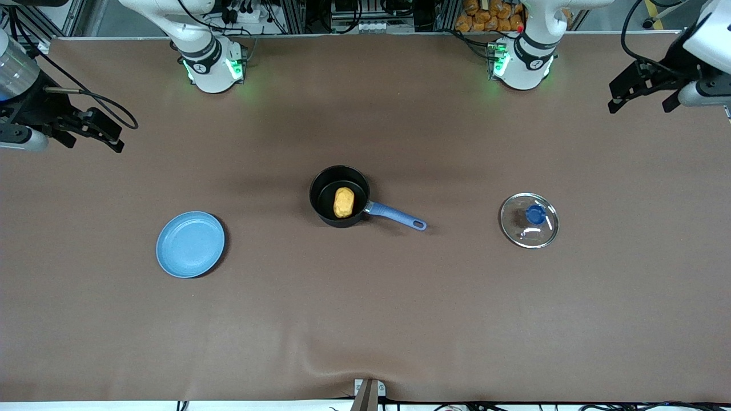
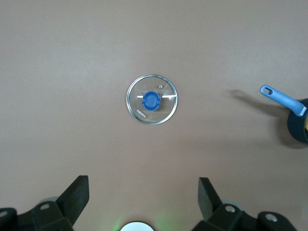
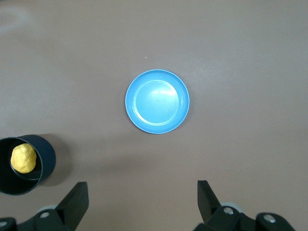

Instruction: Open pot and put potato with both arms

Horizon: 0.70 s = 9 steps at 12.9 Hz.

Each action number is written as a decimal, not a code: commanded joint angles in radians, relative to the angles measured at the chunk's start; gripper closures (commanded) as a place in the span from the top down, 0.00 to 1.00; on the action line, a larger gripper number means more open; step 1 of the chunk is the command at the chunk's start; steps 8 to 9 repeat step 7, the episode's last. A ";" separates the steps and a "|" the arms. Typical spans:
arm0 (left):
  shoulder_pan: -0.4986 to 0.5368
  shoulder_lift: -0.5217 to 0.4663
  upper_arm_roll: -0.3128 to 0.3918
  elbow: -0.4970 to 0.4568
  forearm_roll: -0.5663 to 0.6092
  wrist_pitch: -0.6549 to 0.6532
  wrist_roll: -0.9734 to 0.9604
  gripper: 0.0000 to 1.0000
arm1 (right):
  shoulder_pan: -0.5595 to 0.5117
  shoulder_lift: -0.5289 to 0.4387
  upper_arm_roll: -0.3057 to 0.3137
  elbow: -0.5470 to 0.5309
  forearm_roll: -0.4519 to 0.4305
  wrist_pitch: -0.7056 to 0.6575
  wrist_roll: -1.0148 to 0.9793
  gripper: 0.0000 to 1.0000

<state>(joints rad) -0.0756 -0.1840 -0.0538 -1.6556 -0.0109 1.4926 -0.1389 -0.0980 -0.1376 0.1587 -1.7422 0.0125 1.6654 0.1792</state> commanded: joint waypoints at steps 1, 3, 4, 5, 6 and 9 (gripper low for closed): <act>0.040 -0.031 -0.015 -0.033 0.019 0.021 0.041 1.00 | -0.016 -0.017 0.013 -0.007 0.012 -0.001 0.008 1.00; 0.040 -0.029 -0.014 -0.021 0.016 0.021 0.035 1.00 | -0.016 -0.017 0.013 -0.007 0.012 -0.001 0.008 1.00; 0.039 -0.029 -0.014 -0.016 0.017 0.021 0.033 1.00 | -0.016 -0.017 0.013 -0.007 0.012 -0.001 0.008 1.00; 0.039 -0.029 -0.014 -0.015 0.017 0.020 0.032 1.00 | -0.016 -0.017 0.013 -0.005 0.012 -0.001 0.008 1.00; 0.039 -0.029 -0.014 -0.015 0.013 0.017 0.025 1.00 | -0.016 -0.017 0.013 -0.006 0.012 0.000 0.008 1.00; 0.039 -0.029 -0.015 -0.015 0.012 0.014 0.024 1.00 | -0.016 -0.017 0.013 -0.007 0.012 0.000 0.008 1.00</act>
